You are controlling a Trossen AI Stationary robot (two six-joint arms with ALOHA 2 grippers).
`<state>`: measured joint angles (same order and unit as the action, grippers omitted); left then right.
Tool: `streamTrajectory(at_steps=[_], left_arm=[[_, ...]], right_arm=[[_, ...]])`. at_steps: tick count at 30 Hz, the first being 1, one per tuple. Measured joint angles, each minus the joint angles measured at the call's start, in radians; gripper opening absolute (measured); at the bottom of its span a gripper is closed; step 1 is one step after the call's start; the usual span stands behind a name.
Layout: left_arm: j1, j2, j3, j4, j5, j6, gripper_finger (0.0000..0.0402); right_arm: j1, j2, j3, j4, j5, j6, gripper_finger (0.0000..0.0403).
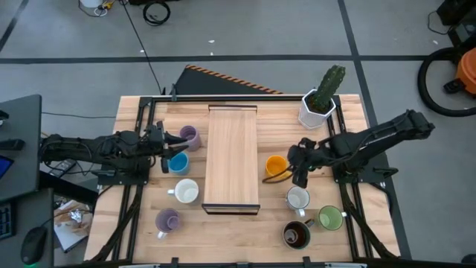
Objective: Place coffee mugs
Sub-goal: Put the yellow mug on the shelf
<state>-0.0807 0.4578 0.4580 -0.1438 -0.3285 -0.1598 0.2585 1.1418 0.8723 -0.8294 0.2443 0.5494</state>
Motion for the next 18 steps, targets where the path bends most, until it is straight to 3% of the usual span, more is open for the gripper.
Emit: streamTrajectory(at_steps=[10,18], left_arm=[[-0.001,0.000,0.000,-0.002,-0.015,0.017,0.0121],[-0.001,0.000,0.000,-0.002,-0.041,0.022,0.0121]], right_arm=[[0.004,0.155,0.046,-0.088,-0.120,0.157,0.0173],[-0.006,0.241,0.046,-0.080,-0.133,0.176,0.0173]])
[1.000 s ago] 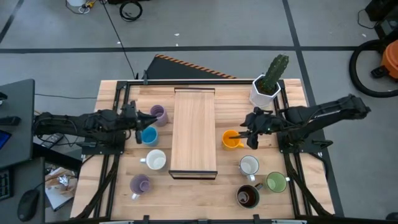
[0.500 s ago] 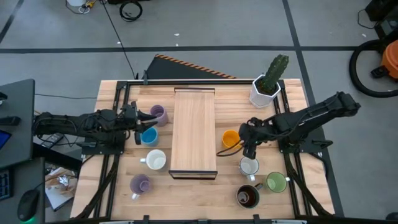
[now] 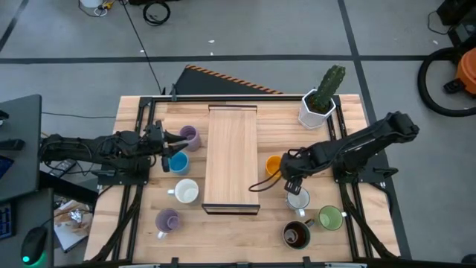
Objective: Place coffee mugs
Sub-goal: Put the yellow mug on the shelf
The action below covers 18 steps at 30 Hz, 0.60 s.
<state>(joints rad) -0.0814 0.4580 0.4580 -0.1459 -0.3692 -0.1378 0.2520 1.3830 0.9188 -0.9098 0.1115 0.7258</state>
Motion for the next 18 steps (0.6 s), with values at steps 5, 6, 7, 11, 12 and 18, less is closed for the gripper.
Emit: streamTrajectory(at_steps=[5,6,7,11,12,18], left_arm=[[0.000,0.000,0.000,-0.001,0.000,-0.009,0.0121],[0.000,0.000,0.000,-0.002,0.000,-0.012,0.0121],[0.000,0.000,0.000,-0.003,0.000,-0.013,0.0121],[0.000,0.000,0.000,-0.011,0.000,-0.015,0.0121],[0.000,0.000,0.000,-0.012,0.000,-0.016,0.0121],[0.000,0.000,0.000,-0.016,0.000,-0.016,0.0121]], right_arm=[[-0.028,0.039,0.000,0.022,-0.001,-0.071,0.0173],[-0.035,0.041,-0.001,0.028,-0.001,-0.085,0.0172],[-0.044,0.040,-0.006,0.044,-0.002,-0.097,0.0171],[-0.093,0.034,-0.042,0.089,-0.043,-0.141,0.0163],[-0.104,0.034,-0.048,0.097,-0.052,-0.155,0.0161],[-0.159,0.034,-0.066,0.141,-0.084,-0.277,0.0134]])
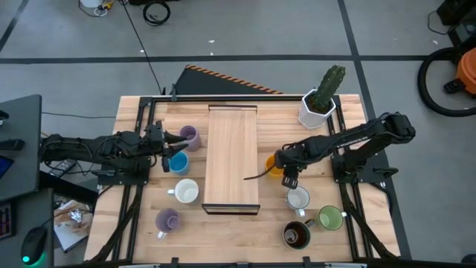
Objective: Place coffee mugs
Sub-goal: Put the yellow mug on the shelf
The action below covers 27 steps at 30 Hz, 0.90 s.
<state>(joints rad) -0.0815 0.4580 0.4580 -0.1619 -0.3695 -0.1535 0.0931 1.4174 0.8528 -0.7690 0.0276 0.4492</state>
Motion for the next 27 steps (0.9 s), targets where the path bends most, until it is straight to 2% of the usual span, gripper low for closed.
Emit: streamTrajectory(at_steps=[11,20,27], left_arm=[[0.000,0.000,0.000,0.000,0.000,0.000,0.0121],[0.000,0.000,0.000,0.001,0.000,-0.027,0.0121],[0.000,0.000,0.000,0.000,0.000,-0.045,0.0121]], right_arm=[[-0.106,-0.001,0.000,0.016,-0.029,-0.243,0.0062],[-0.200,-0.012,0.003,-0.008,-0.028,-0.381,0.0060],[-0.251,-0.051,0.094,-0.129,0.005,-0.432,0.0060]])
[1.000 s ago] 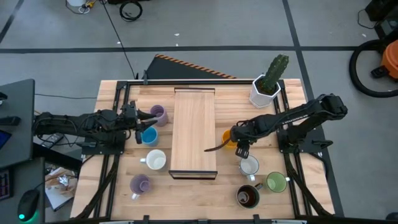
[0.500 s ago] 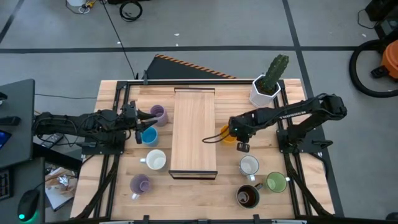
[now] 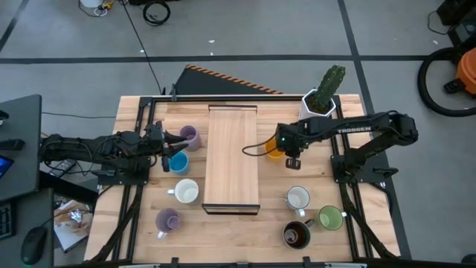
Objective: Place coffee mugs
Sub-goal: Put the yellow mug on the shelf
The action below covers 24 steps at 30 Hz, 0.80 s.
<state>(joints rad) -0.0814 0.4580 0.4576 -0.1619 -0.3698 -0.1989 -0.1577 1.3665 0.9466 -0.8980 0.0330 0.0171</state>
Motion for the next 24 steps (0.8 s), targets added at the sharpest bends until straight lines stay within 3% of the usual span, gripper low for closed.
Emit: streamTrajectory(at_steps=[4,11,16,24], left_arm=[[0.000,0.000,0.000,0.000,0.000,0.000,0.0121],[0.000,0.000,0.000,-0.001,0.000,0.005,0.0121],[0.000,0.000,0.000,-0.002,0.000,0.012,0.0121],[0.006,0.000,0.000,-0.039,0.000,0.012,0.0117]], right_arm=[[-0.017,-0.006,0.079,-0.092,0.014,-0.025,0.0060],[-0.031,-0.007,0.251,-0.215,0.126,-0.104,0.0060],[-0.077,-0.007,0.379,-0.261,0.131,-0.181,0.0060],[-0.173,0.010,0.500,-0.258,-0.023,-0.291,0.0060]])
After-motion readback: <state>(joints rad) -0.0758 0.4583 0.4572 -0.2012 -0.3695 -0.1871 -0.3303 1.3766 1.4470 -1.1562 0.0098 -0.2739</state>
